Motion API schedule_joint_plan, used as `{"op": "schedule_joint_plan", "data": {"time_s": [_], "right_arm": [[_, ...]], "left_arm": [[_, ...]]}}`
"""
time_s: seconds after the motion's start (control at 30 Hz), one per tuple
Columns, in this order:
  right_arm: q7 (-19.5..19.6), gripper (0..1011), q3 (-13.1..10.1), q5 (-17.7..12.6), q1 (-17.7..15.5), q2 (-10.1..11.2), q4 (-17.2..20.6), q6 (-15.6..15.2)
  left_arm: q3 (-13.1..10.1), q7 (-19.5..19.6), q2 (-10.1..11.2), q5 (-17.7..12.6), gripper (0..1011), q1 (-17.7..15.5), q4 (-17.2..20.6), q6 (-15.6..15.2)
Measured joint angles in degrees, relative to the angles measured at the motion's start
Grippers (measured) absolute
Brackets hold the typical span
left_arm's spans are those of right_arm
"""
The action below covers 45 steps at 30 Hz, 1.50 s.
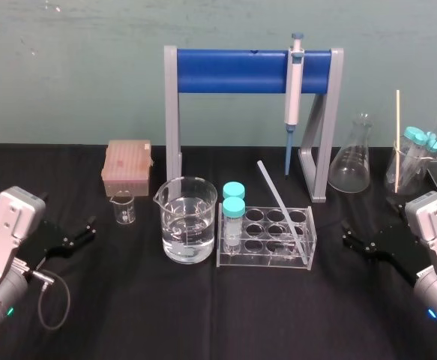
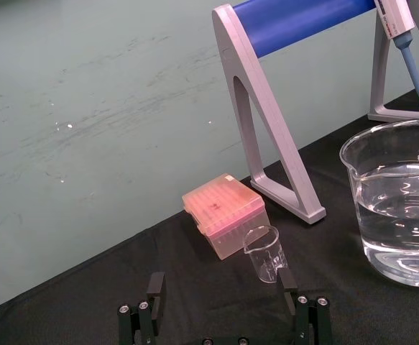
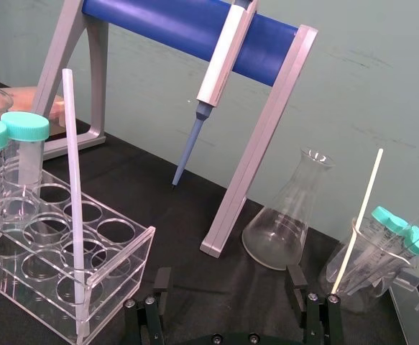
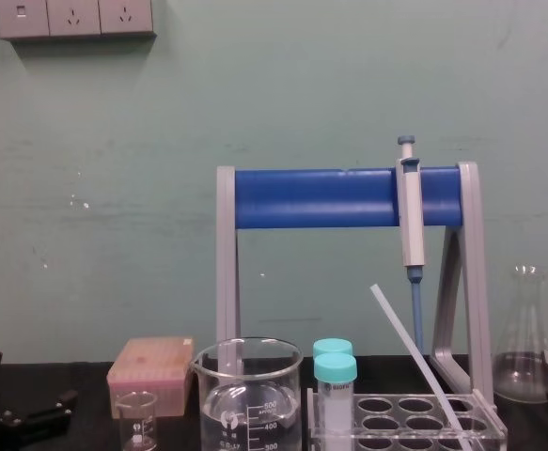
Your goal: Pick up the stirring rod with one hand, then place it down.
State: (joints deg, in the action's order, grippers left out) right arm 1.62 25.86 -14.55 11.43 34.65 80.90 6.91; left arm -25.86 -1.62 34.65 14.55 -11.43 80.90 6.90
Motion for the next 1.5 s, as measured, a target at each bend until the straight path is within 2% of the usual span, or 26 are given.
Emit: {"op": "schedule_joint_plan", "data": {"time_s": [1.5], "right_arm": [[0.0, 1000, 0.0, 0.0, 0.0, 0.0, 0.0, 0.0]], "left_arm": [[0.0, 0.0, 0.0, 0.0, 1000, 0.0, 0.0, 0.0]]}}
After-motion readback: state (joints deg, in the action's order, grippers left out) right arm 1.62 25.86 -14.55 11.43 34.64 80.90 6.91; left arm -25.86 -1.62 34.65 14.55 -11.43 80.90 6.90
